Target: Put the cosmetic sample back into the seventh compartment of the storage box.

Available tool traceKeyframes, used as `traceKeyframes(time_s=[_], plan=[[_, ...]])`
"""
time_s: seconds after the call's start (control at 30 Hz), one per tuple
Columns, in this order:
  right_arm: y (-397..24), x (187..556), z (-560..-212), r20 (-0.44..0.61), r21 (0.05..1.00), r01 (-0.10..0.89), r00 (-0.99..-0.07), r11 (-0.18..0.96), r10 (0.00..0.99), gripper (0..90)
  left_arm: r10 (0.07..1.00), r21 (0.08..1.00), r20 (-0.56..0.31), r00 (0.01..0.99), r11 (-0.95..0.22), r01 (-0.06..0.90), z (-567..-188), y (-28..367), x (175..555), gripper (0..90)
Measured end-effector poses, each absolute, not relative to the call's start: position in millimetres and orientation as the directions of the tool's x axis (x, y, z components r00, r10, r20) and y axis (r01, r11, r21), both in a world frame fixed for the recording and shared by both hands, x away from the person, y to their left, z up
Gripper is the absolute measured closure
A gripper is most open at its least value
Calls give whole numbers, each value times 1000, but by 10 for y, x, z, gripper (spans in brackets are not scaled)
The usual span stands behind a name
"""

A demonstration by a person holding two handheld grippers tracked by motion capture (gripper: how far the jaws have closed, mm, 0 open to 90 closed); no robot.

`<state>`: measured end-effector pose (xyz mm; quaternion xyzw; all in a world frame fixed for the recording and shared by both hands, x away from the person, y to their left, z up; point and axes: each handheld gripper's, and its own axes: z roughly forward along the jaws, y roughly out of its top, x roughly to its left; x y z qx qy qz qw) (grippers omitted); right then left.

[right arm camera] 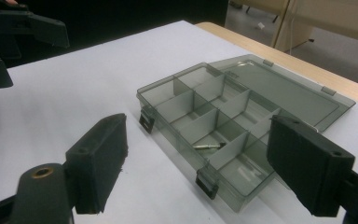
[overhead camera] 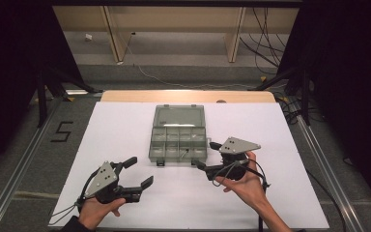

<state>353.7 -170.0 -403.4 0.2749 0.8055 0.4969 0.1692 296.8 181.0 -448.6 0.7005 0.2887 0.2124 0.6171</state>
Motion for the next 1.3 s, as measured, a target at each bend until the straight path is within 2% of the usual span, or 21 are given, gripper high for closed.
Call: traceKeyframes(time_s=[0.7,1.3], plan=[[-1959,3334,-4086,78,920,299,-772,253,631,191,668,987,-59,742,-72,144,-4487,1811,2967,159],[-2111,3169,-4142,95,926,305,-756,221,648,175,669,987,-55,742,-78,144,-4489,1808,2968,159]])
